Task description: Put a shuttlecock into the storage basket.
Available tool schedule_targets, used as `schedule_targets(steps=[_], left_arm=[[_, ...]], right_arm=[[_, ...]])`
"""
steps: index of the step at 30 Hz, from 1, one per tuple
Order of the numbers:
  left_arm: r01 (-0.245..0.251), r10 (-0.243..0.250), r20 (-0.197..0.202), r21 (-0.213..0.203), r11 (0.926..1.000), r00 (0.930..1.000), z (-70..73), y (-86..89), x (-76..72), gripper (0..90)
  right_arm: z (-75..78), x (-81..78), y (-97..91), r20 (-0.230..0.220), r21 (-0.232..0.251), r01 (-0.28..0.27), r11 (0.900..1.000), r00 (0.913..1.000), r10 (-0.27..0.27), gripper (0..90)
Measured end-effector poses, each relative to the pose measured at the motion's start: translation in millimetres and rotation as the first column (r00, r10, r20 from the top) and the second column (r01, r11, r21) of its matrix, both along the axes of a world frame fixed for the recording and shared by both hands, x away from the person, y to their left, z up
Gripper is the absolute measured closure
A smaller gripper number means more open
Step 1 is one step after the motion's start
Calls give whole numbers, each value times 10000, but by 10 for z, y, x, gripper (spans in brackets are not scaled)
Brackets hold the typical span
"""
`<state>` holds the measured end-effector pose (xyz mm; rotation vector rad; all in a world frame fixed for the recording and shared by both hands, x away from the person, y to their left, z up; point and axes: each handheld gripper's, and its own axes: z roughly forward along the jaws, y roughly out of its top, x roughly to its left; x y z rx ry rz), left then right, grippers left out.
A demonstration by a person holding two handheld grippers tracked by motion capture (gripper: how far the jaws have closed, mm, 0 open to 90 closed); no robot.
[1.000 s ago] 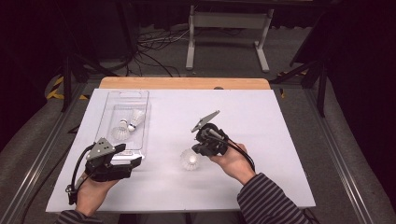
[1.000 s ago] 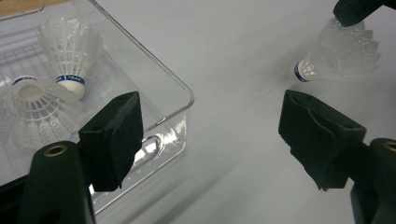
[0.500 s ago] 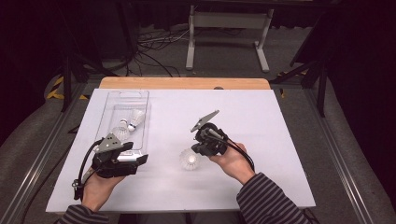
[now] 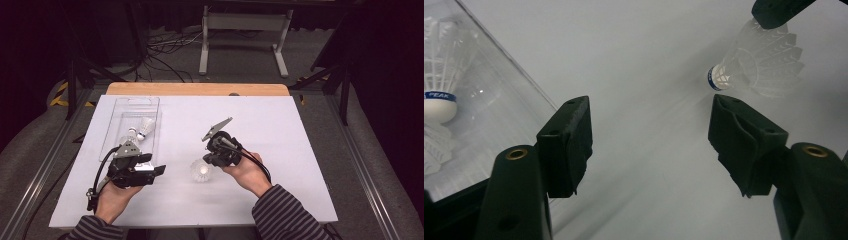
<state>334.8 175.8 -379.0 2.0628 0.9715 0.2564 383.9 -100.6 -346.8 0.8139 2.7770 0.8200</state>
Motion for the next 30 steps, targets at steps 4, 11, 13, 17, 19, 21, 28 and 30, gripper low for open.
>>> schedule_targets(steps=[4, 11, 13, 17, 19, 21, 28, 30], left_arm=[[98, -98, -108, 47, 9999, 9999, 11, -65, 16, 373], [312, -306, -230, 239, 9992, 9993, 30, -168, 46, 391], [426, -417, -359, 239, 9988, 9985, 32, -204, 52, 393], [569, -555, -394, 357, 9977, 9977, 38, -271, 68, 393], [631, -619, -329, 381, 9973, 9975, 50, -308, 71, 394], [669, -656, -319, 400, 9970, 9973, 63, -344, 71, 395], [928, -914, -318, 445, 9947, 9953, 99, -443, 83, 424], [1029, -1015, -329, 437, 9937, 9943, 105, -466, 84, 439]], right_arm=[[4, -2, 9, -16, 13, -40, 10000, 10000, 40, 900], [7, -8, 13, 7, 22, -63, 10000, 10000, 63, 900], [8, -9, 11, 8, 23, -68, 10000, 10000, 68, 900], [10, -8, 8, 13, 30, -76, 10000, 10000, 76, 900], [10, -9, 8, 6, 30, -80, 10000, 10000, 80, 900], [11, -10, 10, -2, 35, -82, 10000, 10000, 82, 900], [13, -12, 19, -13, 22, -106, 9999, 9999, 106, 900], [11, -13, 25, 1, 20, -78, 10000, 10000, 78, 900]])
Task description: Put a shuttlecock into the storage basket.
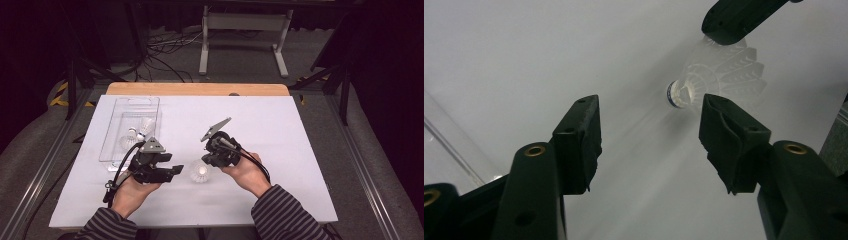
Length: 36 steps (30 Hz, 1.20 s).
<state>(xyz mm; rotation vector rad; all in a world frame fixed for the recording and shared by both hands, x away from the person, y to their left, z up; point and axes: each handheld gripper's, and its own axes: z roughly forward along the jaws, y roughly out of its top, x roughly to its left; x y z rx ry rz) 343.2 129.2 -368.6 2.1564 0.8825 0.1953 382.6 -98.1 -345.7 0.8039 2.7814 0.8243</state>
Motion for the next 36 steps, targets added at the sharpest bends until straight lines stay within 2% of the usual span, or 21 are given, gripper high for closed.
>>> schedule_targets(steps=[9, 25, 36], left_arm=[[254, -251, -183, 173, 9995, 9995, -22, -93, 22, 492], [229, -207, -543, 405, 9989, 9983, -61, -195, 73, 559], [334, -291, -772, 547, 9979, 9966, -100, -232, 115, 652]], right_arm=[[-2, -12, 51, -7, 33, -102, 9999, 9999, 102, 900], [-18, -19, 100, -28, 62, -242, 9997, 9997, 243, 900], [-15, -29, 107, -66, 90, -220, 9997, 9997, 221, 900]])
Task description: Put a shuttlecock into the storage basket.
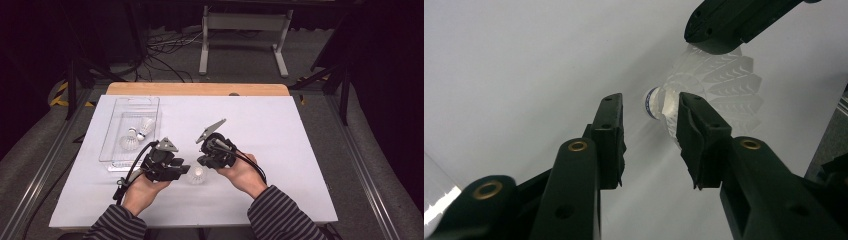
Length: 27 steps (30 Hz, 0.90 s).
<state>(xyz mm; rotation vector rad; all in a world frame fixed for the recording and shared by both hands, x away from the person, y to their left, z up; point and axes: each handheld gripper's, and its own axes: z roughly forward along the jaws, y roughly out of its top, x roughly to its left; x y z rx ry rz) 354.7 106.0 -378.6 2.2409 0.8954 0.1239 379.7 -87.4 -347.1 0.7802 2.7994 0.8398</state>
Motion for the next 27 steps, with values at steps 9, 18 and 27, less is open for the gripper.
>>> schedule_targets(steps=[9, 18, 27], left_arm=[[84, -83, -80, 151, 9999, 9999, -27, -15, 26, 745], [16, -14, -86, 259, 9997, 10000, -29, -8, 37, 855], [94, -95, 16, 261, 9996, 10000, -15, 2, 46, 897]], right_arm=[[-4, -5, 15, -24, 0, -54, 10000, 10000, 54, 900], [-10, -6, 19, -53, 15, -72, 10000, 10000, 72, 900], [-14, -4, 26, -74, 34, -118, 9999, 9999, 118, 900]])
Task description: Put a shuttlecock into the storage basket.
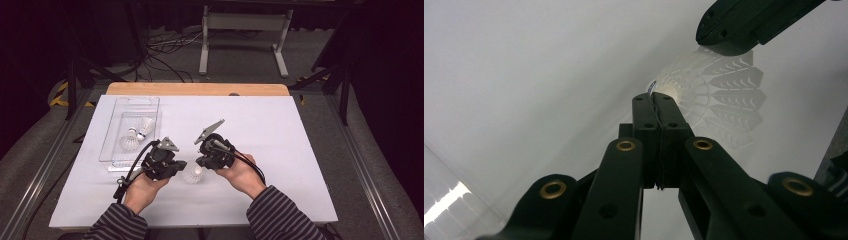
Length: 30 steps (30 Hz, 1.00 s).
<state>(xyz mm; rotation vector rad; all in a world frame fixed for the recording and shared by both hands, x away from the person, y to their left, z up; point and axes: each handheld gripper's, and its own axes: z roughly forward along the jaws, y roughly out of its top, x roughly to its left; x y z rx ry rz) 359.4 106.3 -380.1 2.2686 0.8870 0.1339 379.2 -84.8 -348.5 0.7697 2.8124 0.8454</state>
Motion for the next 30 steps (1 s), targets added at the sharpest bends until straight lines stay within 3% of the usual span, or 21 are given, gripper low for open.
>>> schedule_targets(steps=[9, 14, 21, 30], left_arm=[[-43, 45, 112, -158, 9999, 9999, 56, 8, -1, 900], [-48, 51, 147, -182, 9998, 9999, 91, 9, -1, 900], [-121, 124, 188, -144, 9998, 9997, 92, 22, 8, 900], [-160, 164, 185, -215, 9996, 9997, 101, 59, 11, 900]], right_arm=[[7, 5, -23, 50, 40, 72, 10000, 10000, -72, 875], [15, 11, -60, 71, 111, 157, 9998, 9999, -158, 790], [7, 9, -114, 90, 220, 330, 9992, 9994, -332, 593], [26, -40, -254, 462, 581, 541, 9968, 9973, -568, 406]])
